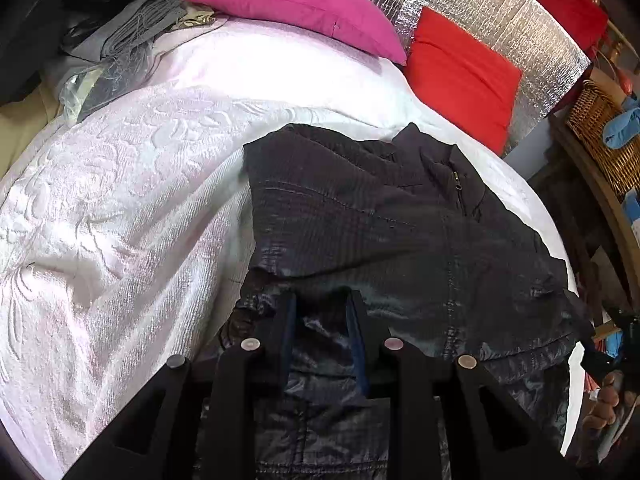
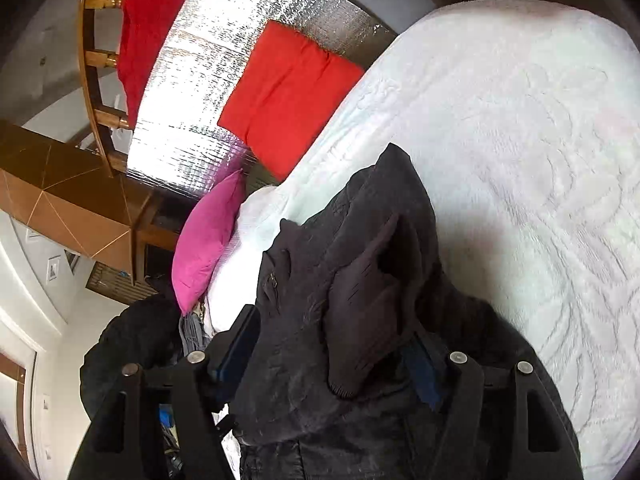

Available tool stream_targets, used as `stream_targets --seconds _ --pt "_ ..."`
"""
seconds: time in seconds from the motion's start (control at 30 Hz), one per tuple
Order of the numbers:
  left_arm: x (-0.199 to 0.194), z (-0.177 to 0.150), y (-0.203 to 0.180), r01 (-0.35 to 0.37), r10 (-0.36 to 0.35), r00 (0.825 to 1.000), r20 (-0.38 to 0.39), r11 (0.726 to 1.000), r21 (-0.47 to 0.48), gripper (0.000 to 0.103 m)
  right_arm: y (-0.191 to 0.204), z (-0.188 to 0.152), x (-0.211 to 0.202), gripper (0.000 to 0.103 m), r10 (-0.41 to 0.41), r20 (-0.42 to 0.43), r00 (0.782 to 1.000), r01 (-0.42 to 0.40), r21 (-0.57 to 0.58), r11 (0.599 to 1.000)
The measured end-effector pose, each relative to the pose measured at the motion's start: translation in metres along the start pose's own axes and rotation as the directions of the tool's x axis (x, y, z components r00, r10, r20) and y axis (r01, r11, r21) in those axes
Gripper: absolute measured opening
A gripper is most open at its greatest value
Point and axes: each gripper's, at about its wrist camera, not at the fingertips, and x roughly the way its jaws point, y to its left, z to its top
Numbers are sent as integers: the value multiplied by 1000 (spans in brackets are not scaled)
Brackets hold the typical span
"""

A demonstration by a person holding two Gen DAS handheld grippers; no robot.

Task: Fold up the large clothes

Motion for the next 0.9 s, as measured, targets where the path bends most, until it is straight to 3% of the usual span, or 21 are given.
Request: stream_targets --seconds 0.07,0.13,0.3,0.4,0.47,0.53,0.6,0.67,0.7,0.73,0.8,0.9 --pt "7 -2 -1 -22 22 1000 -12 1000 18 26 4 -2 9 70 -53 -11 999 53 -39 998" --pt "10 -2 -2 -37 37 999 -20 999 28 26 9 -3 13 18 -185 11 983 185 -99 978" --pt "-2 1 -8 -25 23 999 29 998 60 26 44 -8 -9 13 -168 141 976 199 -237 951" --pt "14 -4 -9 -67 70 997 -26 994 81 32 32 -6 7 13 -249 110 962 270 -249 930" --pt "17 -6 -13 -88 92 995 -32 990 112 34 12 -6 20 17 -308 52 950 311 -219 925" --pt "10 -6 -16 -93 98 995 -27 987 129 41 3 -5 24 18 -309 5 951 305 -185 934" --pt "0 -6 -17 -76 78 997 -7 991 114 47 8 0 9 19 -265 13 964 264 -170 949" --pt "-11 -6 -17 -71 69 997 20 990 122 50 22 2 -15 22 -244 95 965 258 -200 945" --pt "-19 -6 -19 -68 62 997 47 988 137 53 28 1 -27 31 -238 145 960 265 -217 939" --pt "-26 -6 -20 -67 57 996 71 986 152 55 31 -1 -35 55 -228 170 959 263 -226 938" --pt "-34 -8 -23 -58 41 994 100 983 176 60 45 -11 -53 91 -152 231 961 212 -262 941" --pt "-36 -13 -27 -46 22 993 115 976 211 60 68 -28 -45 86 -162 203 966 231 -386 893"
